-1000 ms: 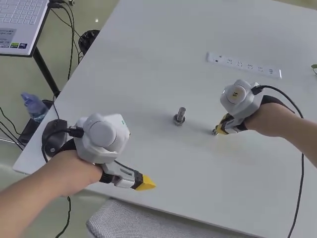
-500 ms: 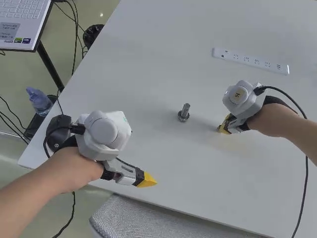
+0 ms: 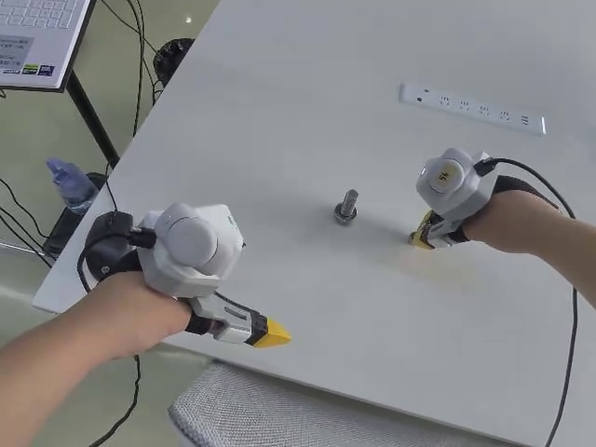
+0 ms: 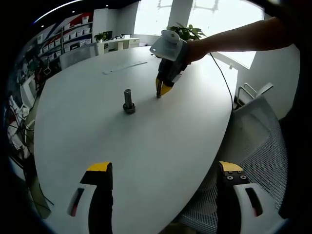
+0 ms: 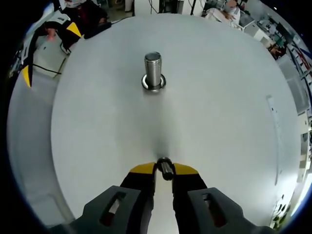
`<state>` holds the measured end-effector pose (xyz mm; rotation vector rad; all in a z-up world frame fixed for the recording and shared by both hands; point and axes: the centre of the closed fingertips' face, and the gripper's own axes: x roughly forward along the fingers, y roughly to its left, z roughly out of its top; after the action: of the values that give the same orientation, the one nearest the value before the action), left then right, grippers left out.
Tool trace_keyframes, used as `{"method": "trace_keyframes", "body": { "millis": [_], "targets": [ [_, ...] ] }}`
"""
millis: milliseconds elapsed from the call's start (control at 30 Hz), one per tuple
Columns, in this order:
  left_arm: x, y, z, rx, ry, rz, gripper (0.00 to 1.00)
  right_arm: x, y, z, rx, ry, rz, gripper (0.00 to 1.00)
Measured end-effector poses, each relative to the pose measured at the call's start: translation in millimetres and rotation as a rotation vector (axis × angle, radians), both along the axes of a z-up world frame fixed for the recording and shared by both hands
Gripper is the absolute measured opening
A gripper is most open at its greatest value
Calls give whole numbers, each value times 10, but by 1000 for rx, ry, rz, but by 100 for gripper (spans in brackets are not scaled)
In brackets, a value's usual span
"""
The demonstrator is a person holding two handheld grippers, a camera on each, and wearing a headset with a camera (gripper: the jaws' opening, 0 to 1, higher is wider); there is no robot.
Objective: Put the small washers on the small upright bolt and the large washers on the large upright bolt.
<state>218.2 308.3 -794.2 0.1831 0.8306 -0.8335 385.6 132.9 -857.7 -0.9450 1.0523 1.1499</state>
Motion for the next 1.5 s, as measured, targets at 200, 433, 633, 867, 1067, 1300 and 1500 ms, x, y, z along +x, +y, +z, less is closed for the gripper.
{"method": "trace_keyframes", "body": {
  "millis": [200, 433, 633, 867, 1067, 1300, 1500],
  "targets": [
    [-26, 3, -5, -1, 4, 2, 87, 31, 3, -31, 2, 4, -5, 13],
    [-51, -3, -24, 0, 11, 2, 87, 0, 10, -9, 0, 1, 1, 14],
    [-27, 5, -6, -3, 0, 13, 89, 25, -4, 22, 8, -17, 1, 20],
    [-47, 19, -3, -1, 1, 9, 88, 52, -2, 121, 52, -17, -38, 23],
    [-34, -8, 27, -22, -11, 16, 89, -6, -27, 173, 68, -21, -32, 24],
    [-34, -34, 47, -21, -21, 10, 89, -31, -64, 285, 93, -53, -25, 26],
    [-41, -72, 82, -24, -31, 7, 89, -77, -86, 395, 155, -59, -64, 27]
  ]
}}
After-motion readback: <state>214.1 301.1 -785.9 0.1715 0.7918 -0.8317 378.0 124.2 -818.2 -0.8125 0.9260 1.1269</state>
